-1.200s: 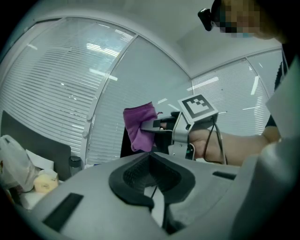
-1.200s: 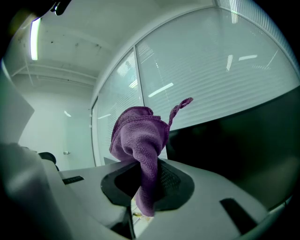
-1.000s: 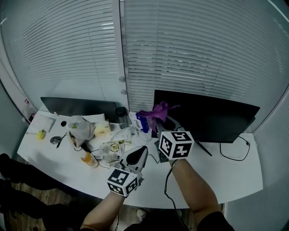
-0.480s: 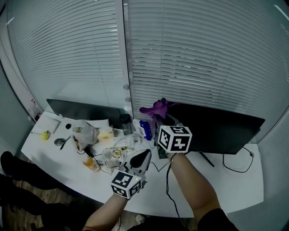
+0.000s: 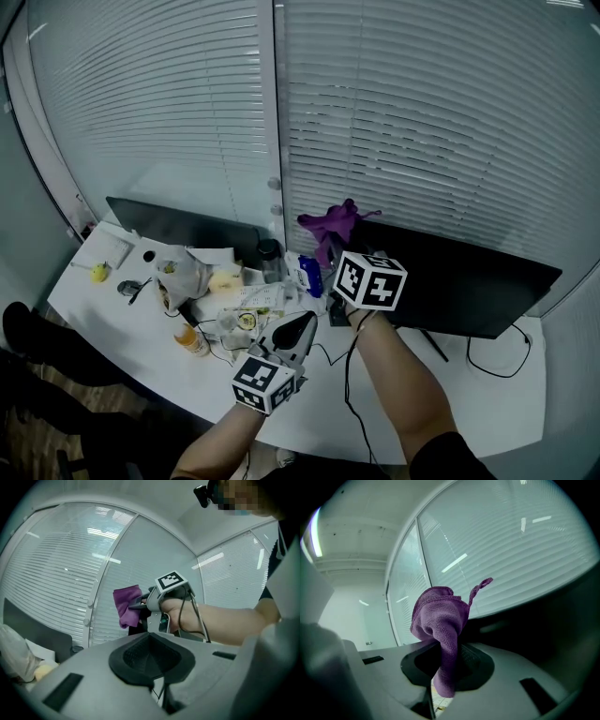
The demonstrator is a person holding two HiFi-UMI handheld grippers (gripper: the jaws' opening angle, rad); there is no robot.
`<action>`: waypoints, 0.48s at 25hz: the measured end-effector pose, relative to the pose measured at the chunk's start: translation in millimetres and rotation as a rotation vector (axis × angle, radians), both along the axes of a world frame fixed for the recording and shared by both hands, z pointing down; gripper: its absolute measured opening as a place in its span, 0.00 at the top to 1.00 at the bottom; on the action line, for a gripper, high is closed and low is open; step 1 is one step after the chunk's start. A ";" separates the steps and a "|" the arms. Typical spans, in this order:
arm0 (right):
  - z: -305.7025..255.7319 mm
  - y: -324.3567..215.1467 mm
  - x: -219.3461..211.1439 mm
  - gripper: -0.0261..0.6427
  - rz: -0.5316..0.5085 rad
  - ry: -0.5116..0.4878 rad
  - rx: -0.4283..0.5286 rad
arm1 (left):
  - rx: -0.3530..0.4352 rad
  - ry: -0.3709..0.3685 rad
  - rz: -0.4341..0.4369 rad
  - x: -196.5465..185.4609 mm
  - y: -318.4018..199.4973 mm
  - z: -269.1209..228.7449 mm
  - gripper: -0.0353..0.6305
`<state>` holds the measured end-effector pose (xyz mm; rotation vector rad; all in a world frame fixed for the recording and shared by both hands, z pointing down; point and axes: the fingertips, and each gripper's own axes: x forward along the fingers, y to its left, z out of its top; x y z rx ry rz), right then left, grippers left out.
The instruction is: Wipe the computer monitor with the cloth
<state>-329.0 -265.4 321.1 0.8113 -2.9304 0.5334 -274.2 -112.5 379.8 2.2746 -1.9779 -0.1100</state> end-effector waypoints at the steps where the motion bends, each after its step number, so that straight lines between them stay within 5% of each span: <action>1: 2.4 -0.2 -1.0 0.86 -0.003 0.000 -0.004 | 0.000 0.002 -0.002 -1.0 -1.3 0.4 0.94; 12: 63.6 3.6 -5.2 0.86 -0.042 0.048 -0.066 | -0.042 0.029 -0.018 -7.3 -11.8 23.9 0.94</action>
